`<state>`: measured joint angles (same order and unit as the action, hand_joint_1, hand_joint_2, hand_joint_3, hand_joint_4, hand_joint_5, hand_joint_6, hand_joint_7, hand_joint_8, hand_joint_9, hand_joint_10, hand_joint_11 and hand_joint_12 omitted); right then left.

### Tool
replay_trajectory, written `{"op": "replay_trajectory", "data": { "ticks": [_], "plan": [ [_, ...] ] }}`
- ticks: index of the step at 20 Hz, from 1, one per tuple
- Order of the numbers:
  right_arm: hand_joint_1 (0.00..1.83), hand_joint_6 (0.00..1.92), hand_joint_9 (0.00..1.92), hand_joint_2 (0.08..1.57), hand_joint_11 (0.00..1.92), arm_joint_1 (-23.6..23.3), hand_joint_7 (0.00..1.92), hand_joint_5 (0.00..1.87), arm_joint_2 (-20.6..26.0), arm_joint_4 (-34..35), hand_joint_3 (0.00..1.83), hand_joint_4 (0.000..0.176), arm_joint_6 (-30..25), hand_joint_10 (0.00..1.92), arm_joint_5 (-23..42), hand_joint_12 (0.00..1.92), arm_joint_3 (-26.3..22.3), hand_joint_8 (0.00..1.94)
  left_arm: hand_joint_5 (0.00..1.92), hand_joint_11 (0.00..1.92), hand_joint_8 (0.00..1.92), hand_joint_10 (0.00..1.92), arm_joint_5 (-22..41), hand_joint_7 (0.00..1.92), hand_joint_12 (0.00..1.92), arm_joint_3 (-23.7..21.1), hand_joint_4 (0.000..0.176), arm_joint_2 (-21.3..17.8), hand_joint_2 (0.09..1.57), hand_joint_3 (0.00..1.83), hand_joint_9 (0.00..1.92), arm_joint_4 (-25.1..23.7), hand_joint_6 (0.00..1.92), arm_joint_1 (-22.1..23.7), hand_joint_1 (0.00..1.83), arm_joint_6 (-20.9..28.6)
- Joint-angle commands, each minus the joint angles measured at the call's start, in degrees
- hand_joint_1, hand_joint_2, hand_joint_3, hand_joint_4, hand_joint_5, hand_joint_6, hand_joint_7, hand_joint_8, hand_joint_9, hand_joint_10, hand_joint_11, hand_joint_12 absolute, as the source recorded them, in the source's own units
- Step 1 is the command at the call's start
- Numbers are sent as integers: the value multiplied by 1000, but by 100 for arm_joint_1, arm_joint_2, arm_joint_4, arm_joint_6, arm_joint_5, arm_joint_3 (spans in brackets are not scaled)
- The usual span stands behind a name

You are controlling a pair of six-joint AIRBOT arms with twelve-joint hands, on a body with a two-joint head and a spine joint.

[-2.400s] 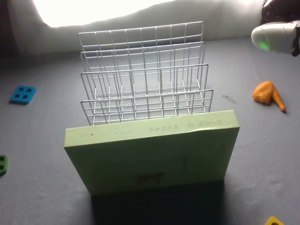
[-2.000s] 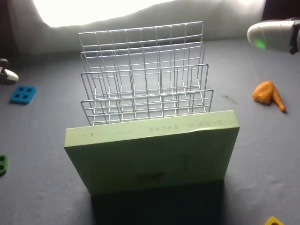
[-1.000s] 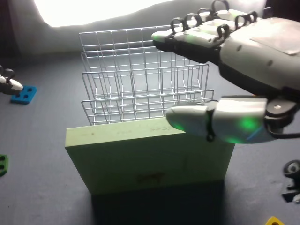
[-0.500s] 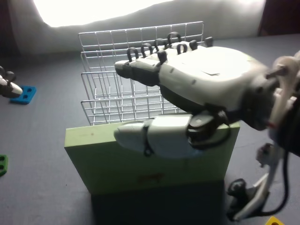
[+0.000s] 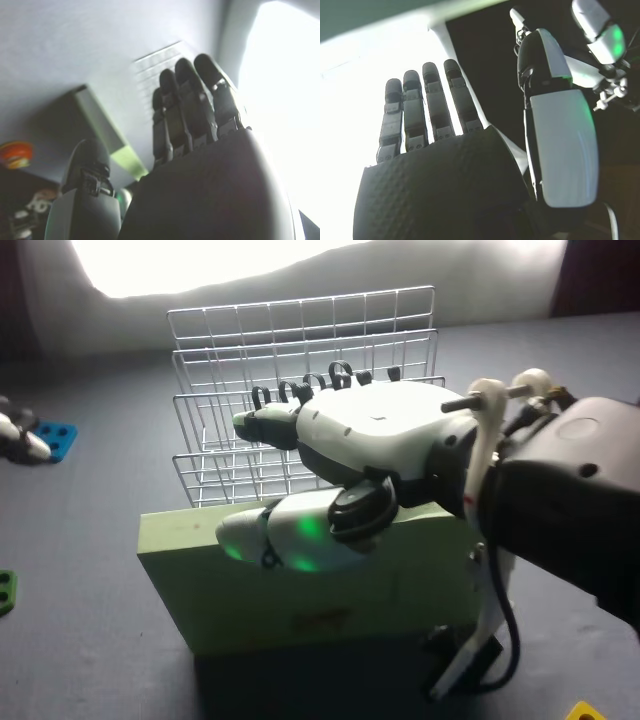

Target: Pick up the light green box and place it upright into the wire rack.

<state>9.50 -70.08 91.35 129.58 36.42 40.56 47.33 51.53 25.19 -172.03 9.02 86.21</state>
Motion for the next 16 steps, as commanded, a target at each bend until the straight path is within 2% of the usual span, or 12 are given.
{"op": "replay_trajectory", "data": {
  "ticks": [1,6,14,16],
  "plan": [
    [270,11,139,1153,0,-19,190,175,-52,-323,0,0,-6,7,65,299,68,4,330,0,8,22,-462,434,983,15,12,0,1288,0,392,-55,17,70,190,-12],
    [270,10,139,1152,0,97,191,175,-221,-324,0,0,79,6,20,300,181,3,331,0,6,20,-462,434,983,42,12,3,1288,0,392,-55,15,81,190,-12],
    [270,9,140,1152,0,62,191,175,-149,-320,0,0,85,6,-43,301,120,3,332,0,5,18,-463,435,984,49,12,5,1287,0,393,-55,13,79,190,-12],
    [275,11,123,1147,0,35,204,188,-78,-310,0,0,86,9,-95,228,59,4,316,0,3,8,-463,405,911,41,24,5,1290,0,378,-55,3,78,178,-12]
  ]
}}
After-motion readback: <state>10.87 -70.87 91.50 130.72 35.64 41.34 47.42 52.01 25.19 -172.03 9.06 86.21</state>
